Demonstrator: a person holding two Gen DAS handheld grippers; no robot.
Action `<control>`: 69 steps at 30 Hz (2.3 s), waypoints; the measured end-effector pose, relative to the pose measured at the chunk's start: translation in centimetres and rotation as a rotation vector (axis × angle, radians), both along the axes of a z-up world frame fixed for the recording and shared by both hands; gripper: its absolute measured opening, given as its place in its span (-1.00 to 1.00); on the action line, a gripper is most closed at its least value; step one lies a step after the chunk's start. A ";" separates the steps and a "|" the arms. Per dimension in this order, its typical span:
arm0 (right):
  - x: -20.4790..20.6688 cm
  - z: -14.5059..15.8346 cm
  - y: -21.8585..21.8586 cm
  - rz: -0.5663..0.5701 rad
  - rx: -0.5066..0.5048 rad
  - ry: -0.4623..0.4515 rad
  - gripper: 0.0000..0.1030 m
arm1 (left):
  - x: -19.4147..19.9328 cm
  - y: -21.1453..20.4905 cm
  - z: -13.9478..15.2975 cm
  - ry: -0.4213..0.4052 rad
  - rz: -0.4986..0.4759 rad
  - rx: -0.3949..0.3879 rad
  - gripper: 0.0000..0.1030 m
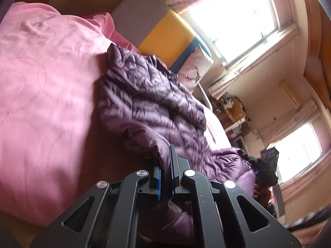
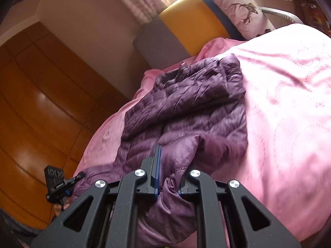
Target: Fold large clothes
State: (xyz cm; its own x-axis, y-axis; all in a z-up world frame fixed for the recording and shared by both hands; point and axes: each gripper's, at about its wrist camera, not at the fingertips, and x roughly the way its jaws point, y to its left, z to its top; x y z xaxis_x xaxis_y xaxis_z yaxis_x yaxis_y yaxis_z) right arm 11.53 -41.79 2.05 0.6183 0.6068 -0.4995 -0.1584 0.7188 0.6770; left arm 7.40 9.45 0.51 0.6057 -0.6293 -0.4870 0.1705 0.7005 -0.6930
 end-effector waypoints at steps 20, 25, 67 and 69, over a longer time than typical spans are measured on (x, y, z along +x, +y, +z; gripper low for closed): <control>9.7 -2.4 -2.9 -0.113 0.097 0.073 0.95 | 14.5 2.9 -1.3 0.166 0.240 -0.038 0.72; 6.4 -4.8 -3.9 -0.128 0.016 0.110 0.95 | 13.4 4.1 -2.9 0.165 0.259 0.002 0.76; -4.7 0.6 -0.9 0.041 -0.428 0.024 0.60 | -1.1 0.8 -2.3 0.089 -0.015 0.290 0.23; -3.1 0.4 -0.3 0.042 -0.430 0.021 0.60 | -0.8 0.7 -2.0 0.081 -0.010 0.297 0.38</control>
